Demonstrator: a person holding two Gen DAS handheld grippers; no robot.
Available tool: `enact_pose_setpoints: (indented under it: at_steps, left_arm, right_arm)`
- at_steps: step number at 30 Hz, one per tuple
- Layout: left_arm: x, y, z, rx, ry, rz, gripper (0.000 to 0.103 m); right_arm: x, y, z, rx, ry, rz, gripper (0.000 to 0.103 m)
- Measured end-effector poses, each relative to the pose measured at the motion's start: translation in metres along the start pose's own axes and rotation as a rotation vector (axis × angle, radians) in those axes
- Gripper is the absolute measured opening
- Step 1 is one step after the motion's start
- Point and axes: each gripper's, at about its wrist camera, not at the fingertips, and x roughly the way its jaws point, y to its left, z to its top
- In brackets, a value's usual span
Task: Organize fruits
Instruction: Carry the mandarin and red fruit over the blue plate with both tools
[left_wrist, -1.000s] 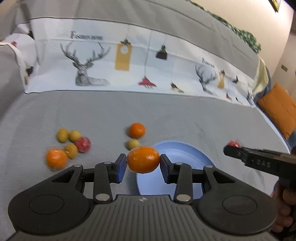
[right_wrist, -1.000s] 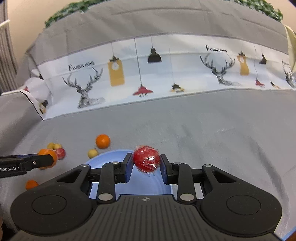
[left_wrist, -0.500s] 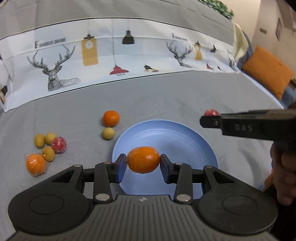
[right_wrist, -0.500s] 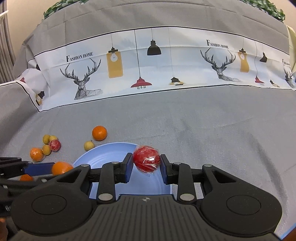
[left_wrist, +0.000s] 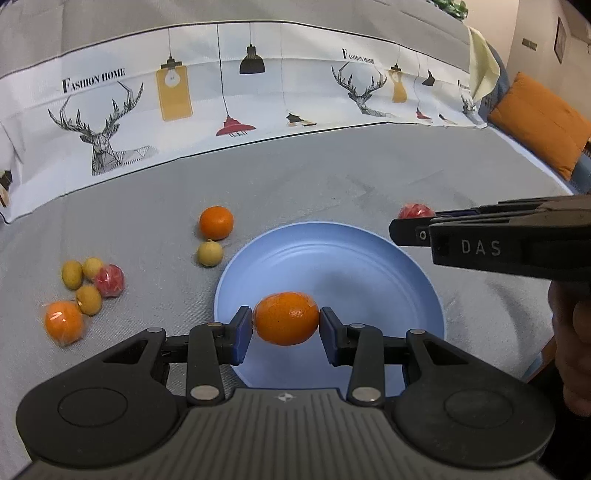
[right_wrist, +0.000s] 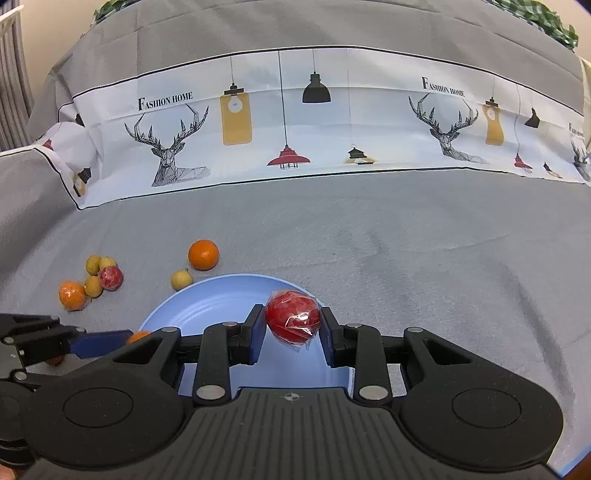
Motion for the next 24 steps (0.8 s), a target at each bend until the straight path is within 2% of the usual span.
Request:
enact_pose_setpoints:
  at_steps: [24]
  left_arm:
    - [-0.0051,0.0019,0.0022,0.004,-0.029,0.003,0.044]
  right_arm:
    - [0.0074,0.0051,-0.0032,-0.008,0.025,-0.024,0.032]
